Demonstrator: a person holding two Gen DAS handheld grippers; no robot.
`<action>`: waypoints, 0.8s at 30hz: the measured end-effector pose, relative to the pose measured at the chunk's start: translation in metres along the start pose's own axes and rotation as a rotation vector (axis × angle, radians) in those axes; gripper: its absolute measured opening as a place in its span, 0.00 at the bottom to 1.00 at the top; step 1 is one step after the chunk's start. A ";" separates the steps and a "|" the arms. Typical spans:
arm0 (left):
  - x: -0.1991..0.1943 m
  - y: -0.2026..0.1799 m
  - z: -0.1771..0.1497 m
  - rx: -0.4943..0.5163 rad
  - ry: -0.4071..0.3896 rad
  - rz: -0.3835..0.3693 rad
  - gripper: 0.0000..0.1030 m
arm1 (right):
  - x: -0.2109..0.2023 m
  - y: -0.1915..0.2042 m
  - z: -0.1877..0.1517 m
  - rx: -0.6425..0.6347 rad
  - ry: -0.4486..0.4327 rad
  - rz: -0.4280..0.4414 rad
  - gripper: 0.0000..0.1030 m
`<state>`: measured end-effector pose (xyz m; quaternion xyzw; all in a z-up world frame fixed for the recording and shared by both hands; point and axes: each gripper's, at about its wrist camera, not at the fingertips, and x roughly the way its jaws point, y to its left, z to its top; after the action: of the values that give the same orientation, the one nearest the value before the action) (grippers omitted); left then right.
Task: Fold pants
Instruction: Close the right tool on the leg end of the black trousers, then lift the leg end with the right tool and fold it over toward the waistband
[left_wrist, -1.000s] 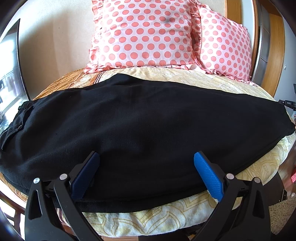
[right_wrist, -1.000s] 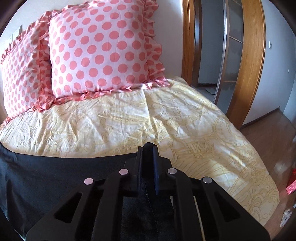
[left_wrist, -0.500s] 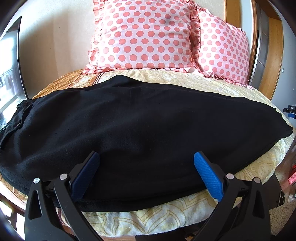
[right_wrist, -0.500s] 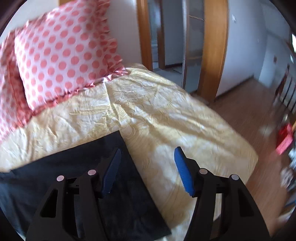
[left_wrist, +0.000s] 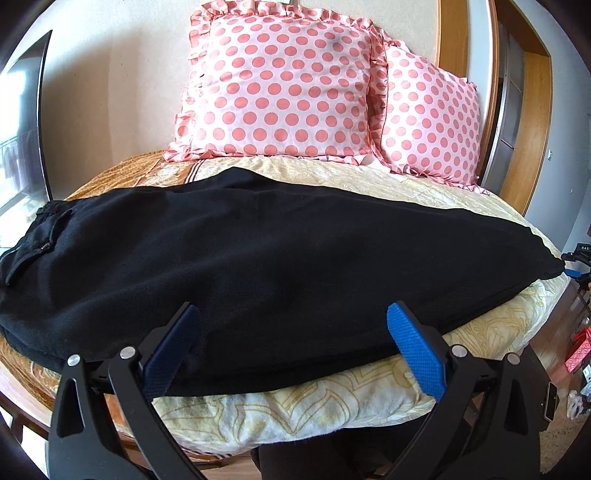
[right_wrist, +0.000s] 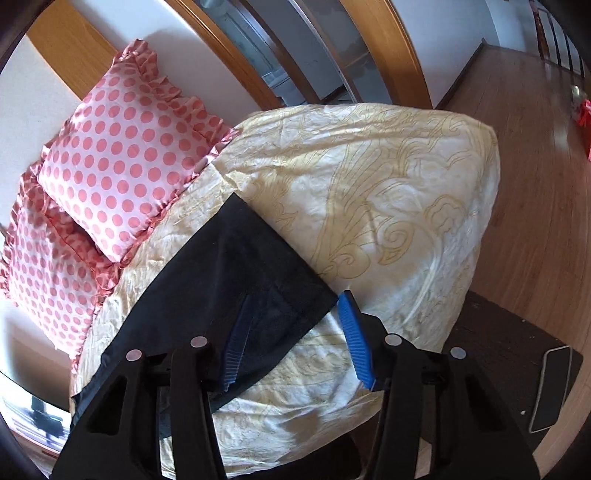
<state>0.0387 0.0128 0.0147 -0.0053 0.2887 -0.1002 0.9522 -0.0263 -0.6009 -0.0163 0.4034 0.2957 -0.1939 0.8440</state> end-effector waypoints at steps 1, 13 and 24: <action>-0.004 -0.001 -0.001 0.006 -0.009 0.005 0.98 | 0.000 0.001 -0.002 -0.003 -0.008 -0.012 0.50; -0.017 0.005 -0.002 -0.026 -0.022 -0.011 0.98 | 0.003 -0.023 -0.008 0.350 0.001 0.170 0.47; -0.023 0.017 -0.007 -0.074 -0.028 -0.008 0.98 | 0.009 -0.028 -0.018 0.426 -0.028 0.261 0.46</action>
<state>0.0194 0.0343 0.0208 -0.0430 0.2787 -0.0930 0.9549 -0.0418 -0.6039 -0.0465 0.6042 0.1819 -0.1467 0.7618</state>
